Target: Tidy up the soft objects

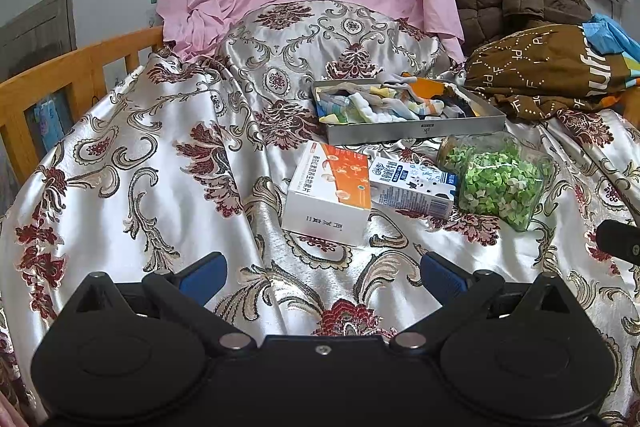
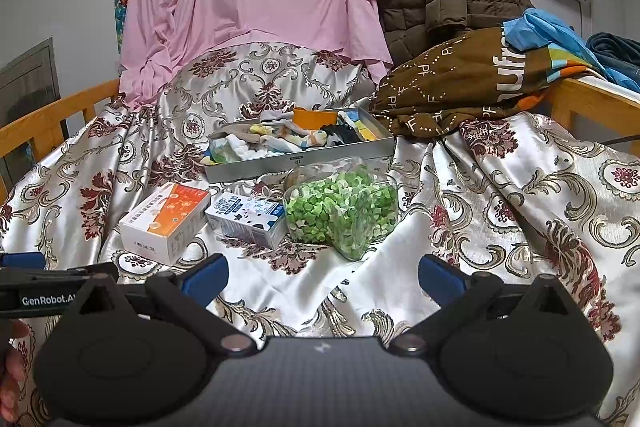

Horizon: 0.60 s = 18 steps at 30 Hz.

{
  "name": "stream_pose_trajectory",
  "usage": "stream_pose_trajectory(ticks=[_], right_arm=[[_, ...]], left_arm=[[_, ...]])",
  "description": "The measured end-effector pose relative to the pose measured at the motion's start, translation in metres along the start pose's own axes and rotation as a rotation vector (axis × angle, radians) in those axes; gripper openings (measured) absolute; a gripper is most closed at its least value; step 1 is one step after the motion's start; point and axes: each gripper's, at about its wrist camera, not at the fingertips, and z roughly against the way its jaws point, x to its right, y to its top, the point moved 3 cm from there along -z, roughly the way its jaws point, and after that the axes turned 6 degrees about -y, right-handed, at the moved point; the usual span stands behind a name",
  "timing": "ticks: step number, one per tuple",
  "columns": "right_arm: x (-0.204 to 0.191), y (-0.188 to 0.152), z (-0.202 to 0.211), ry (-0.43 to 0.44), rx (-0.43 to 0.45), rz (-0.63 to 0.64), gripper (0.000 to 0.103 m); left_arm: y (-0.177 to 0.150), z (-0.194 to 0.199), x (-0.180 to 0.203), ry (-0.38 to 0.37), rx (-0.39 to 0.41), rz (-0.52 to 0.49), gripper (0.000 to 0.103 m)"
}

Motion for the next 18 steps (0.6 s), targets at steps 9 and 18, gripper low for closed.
stream_pose_trajectory(ticks=[9, 18], right_arm=[[0.0010, -0.0021, -0.0006, -0.001, -0.002, 0.000, 0.103], [0.0004, -0.0012, -0.0009, 0.000, -0.002, 0.000, 0.103]], left_arm=[[-0.0007, -0.0007, -0.0007, 0.000, -0.002, -0.002, 0.102], [-0.0007, -0.0008, 0.0002, 0.000, -0.003, -0.004, 0.102]])
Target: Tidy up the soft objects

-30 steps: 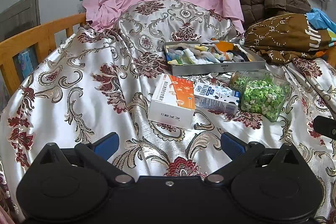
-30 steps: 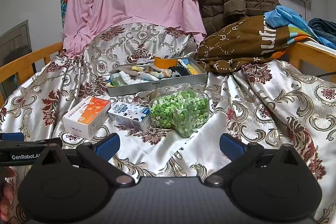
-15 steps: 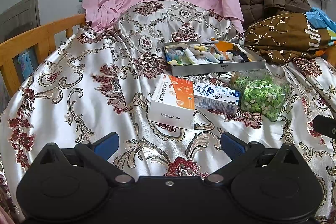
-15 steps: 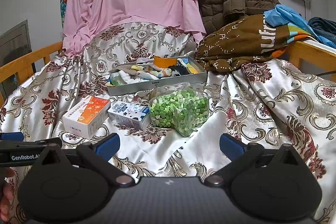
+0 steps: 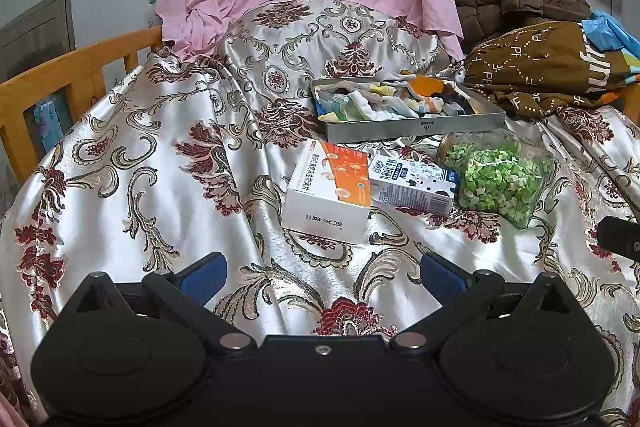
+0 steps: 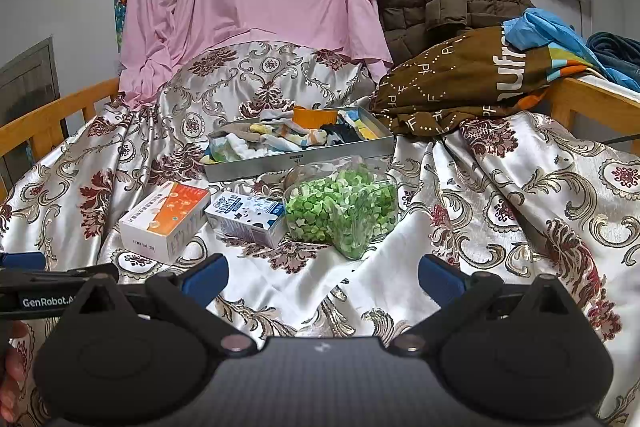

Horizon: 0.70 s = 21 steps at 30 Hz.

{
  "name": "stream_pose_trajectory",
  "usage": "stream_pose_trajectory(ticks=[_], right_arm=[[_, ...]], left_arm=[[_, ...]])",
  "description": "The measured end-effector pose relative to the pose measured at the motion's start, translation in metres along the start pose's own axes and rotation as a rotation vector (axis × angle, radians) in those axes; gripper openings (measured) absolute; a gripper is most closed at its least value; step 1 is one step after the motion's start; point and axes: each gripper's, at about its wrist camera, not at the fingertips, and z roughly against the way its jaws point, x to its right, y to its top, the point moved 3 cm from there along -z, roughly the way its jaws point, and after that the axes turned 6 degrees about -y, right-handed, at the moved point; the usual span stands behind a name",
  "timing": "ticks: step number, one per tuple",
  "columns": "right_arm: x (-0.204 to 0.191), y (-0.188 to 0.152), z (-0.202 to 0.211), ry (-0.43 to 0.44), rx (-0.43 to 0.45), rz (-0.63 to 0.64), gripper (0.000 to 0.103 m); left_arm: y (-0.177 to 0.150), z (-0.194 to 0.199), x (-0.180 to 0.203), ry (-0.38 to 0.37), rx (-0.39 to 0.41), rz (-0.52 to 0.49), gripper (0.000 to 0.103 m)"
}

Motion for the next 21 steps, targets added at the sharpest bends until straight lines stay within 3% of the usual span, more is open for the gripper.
stream_pose_trajectory(ticks=[21], right_arm=[[0.0006, -0.0008, -0.0003, 0.000, 0.000, -0.001, 0.103]], left_arm=[[-0.0008, -0.0006, 0.0004, 0.002, -0.001, -0.004, 0.102]])
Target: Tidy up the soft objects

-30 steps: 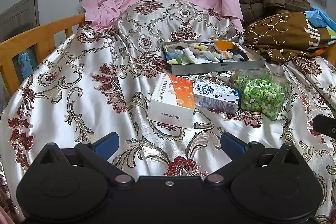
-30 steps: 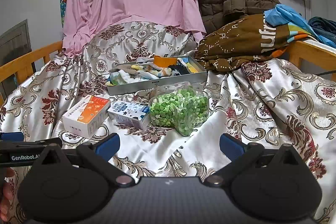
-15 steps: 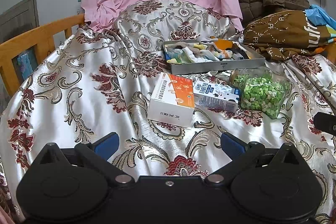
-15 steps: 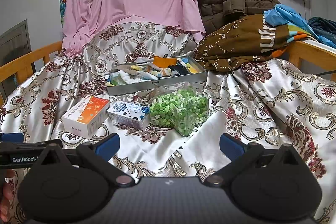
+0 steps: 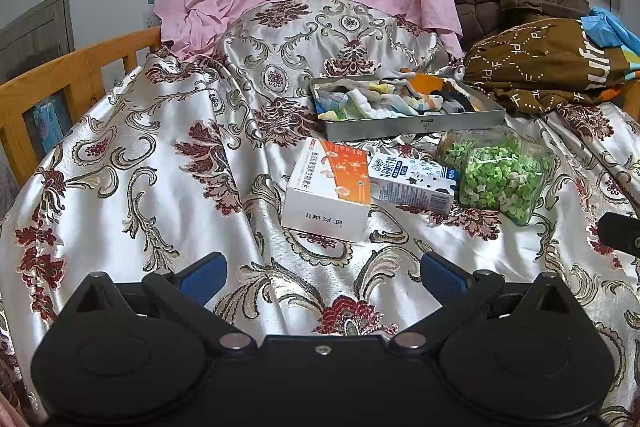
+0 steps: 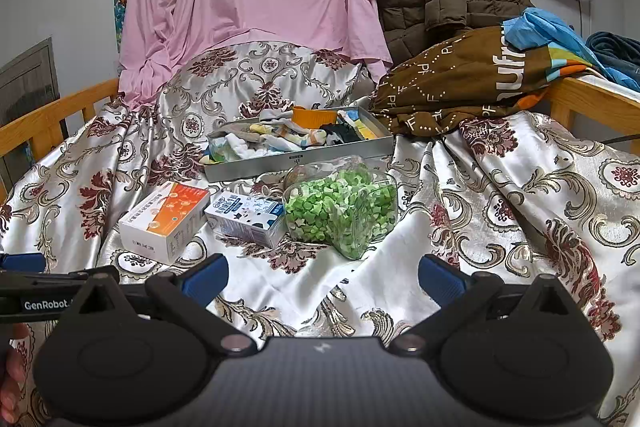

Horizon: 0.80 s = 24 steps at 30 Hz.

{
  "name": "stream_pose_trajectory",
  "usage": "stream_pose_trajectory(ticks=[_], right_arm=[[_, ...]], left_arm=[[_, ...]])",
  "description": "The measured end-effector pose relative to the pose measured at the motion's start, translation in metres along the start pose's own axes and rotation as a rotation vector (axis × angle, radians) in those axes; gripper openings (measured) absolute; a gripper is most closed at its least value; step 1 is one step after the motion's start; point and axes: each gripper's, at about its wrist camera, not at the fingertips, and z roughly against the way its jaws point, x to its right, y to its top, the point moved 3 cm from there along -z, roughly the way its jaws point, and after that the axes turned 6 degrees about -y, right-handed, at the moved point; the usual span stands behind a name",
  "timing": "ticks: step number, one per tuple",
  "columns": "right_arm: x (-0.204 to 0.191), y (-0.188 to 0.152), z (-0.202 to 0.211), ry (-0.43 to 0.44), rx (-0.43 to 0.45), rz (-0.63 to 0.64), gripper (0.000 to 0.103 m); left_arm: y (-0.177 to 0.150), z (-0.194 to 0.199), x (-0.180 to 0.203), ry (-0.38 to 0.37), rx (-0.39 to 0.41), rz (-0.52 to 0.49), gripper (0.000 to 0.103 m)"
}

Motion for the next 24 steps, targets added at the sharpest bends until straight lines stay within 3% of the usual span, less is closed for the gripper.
stream_pose_trajectory(ticks=[24], right_arm=[[0.000, -0.002, 0.000, -0.002, -0.006, -0.002, 0.103]], left_arm=[[0.002, 0.002, -0.008, 0.020, -0.030, 0.027, 0.102]])
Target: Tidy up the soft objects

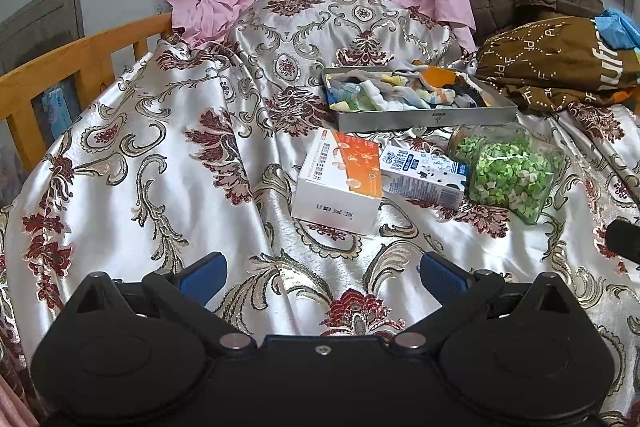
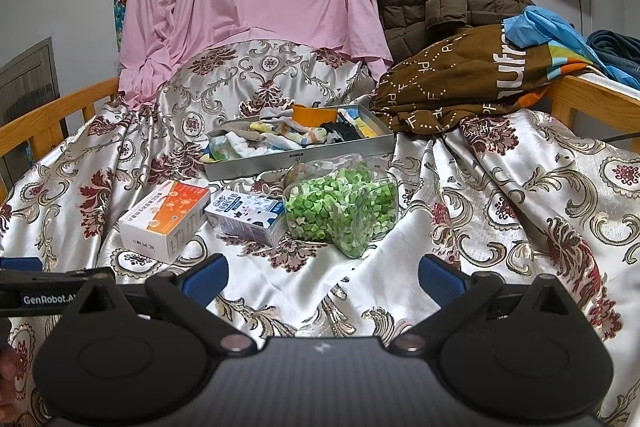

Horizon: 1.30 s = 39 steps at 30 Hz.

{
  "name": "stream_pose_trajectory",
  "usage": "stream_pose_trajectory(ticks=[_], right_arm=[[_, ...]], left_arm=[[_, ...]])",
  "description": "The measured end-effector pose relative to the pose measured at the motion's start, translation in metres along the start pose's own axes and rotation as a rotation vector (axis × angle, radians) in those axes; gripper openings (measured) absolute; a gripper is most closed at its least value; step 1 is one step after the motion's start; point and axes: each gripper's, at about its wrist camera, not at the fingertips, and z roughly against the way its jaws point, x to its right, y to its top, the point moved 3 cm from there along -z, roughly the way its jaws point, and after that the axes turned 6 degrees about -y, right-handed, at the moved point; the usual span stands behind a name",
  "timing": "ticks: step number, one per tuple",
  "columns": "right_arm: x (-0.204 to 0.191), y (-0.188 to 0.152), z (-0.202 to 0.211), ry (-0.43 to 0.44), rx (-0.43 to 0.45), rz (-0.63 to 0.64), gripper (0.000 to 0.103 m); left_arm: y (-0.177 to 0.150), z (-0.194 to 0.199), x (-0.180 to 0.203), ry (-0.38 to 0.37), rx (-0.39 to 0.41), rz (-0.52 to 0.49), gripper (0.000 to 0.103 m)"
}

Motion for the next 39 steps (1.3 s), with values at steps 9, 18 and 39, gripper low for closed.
stream_pose_trajectory(ticks=[9, 18, 39], right_arm=[[0.000, 0.000, 0.000, 0.000, -0.002, 0.003, 0.103], [-0.002, 0.000, 0.000, 0.000, -0.003, 0.003, 0.103], [-0.002, 0.000, 0.000, 0.000, -0.004, 0.002, 0.103]], left_arm=[[-0.001, 0.000, 0.008, -0.015, -0.007, -0.031, 0.102], [-0.001, -0.001, 0.011, -0.006, -0.005, -0.041, 0.102], [0.000, -0.003, 0.013, 0.005, -0.019, -0.054, 0.102]])
